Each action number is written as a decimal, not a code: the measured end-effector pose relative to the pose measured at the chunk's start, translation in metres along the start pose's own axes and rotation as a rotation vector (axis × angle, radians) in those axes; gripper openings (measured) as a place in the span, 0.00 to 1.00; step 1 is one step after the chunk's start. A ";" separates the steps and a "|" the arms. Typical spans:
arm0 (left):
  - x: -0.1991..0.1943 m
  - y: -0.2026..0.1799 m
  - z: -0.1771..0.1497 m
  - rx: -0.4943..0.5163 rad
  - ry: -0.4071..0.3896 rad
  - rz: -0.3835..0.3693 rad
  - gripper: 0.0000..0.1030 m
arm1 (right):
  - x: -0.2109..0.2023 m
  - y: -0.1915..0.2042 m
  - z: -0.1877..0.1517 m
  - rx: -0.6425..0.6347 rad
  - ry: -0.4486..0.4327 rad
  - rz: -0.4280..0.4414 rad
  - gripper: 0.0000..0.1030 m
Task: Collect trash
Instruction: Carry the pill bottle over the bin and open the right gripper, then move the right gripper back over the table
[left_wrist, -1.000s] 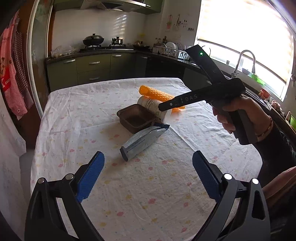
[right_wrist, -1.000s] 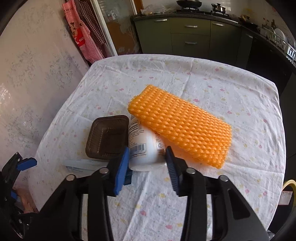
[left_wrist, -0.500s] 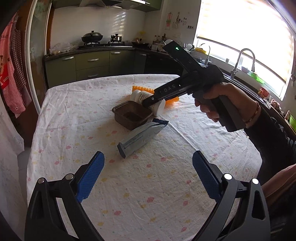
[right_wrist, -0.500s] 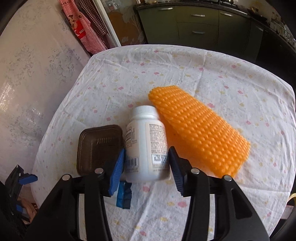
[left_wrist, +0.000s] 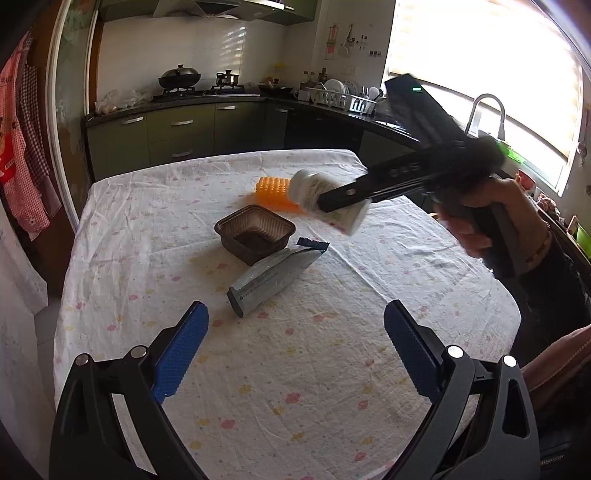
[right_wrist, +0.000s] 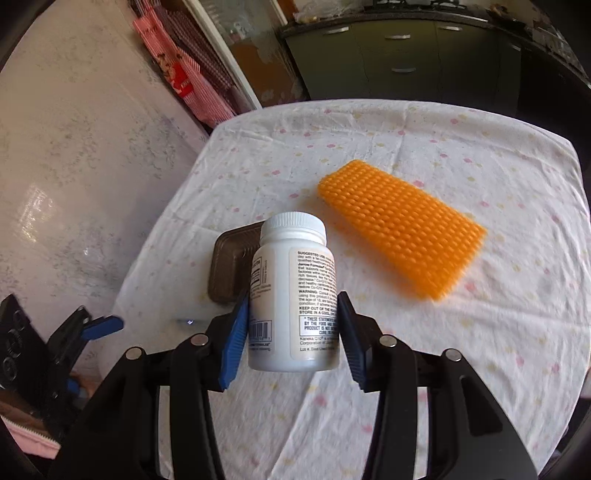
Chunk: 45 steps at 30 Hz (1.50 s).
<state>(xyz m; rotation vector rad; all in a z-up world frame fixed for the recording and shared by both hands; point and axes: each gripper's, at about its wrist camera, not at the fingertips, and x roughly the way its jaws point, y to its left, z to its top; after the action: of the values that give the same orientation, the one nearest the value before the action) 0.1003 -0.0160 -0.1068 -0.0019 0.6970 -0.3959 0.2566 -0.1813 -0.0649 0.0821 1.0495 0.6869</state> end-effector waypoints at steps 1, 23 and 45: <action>0.000 -0.001 0.000 0.002 0.001 -0.003 0.92 | -0.013 -0.006 -0.008 0.022 -0.029 -0.004 0.43; 0.029 -0.054 0.012 0.107 0.054 -0.053 0.92 | -0.164 -0.294 -0.151 0.717 -0.176 -0.589 0.48; 0.067 -0.009 0.052 0.184 0.117 0.009 0.92 | -0.145 -0.107 -0.137 0.364 -0.365 -0.334 0.59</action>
<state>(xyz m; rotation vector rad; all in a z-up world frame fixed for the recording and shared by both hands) 0.1765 -0.0550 -0.1077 0.2000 0.7731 -0.4532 0.1508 -0.3810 -0.0640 0.3272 0.7980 0.1620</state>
